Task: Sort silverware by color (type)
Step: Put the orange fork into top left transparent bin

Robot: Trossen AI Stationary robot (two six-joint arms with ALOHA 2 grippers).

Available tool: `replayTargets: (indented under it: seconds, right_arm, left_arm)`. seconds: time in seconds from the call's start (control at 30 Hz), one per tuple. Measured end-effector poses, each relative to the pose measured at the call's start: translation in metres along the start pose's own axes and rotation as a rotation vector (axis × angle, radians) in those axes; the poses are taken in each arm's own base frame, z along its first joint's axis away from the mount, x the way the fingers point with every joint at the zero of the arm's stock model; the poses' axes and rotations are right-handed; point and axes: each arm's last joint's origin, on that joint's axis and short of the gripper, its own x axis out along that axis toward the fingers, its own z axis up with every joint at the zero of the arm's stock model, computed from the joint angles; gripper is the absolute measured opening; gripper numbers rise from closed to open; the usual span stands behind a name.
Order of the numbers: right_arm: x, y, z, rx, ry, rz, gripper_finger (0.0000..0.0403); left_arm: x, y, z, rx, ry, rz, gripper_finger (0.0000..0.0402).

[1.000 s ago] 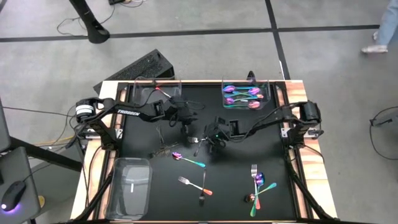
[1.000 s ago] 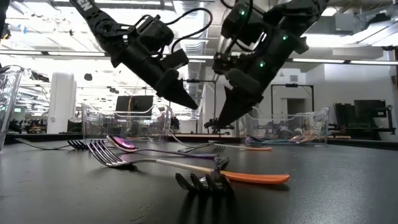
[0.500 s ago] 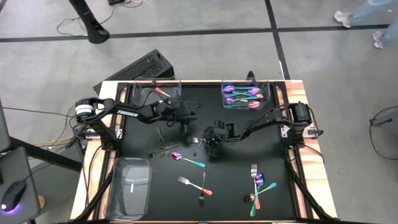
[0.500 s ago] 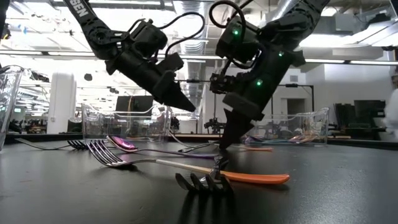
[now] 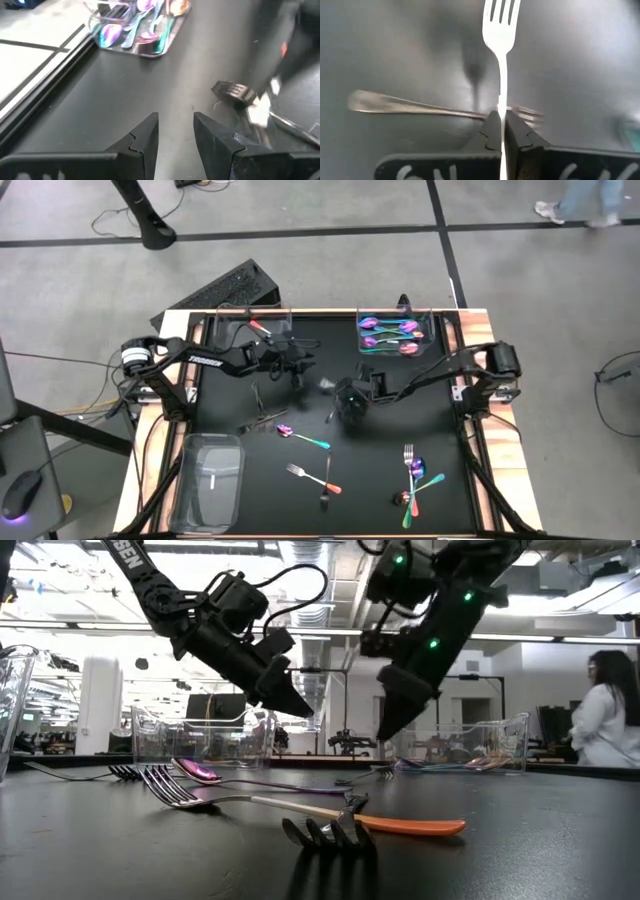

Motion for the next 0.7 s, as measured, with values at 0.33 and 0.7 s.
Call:
replayTargets:
  seconds: [0.33, 0.7]
  right_arm:
    - [-0.040, -0.020, 0.008, 0.093, -0.195, -0.100, 0.0006]
    - [-0.041, -0.034, -0.014, 0.291, -0.673, 0.227, 0.0006]
  left_arm:
    - [-0.003, 0.011, 0.003, -0.018, -0.026, -0.090, 0.0179]
    - [-0.021, 0.008, 0.011, -0.054, -0.447, -0.389, 0.0206]
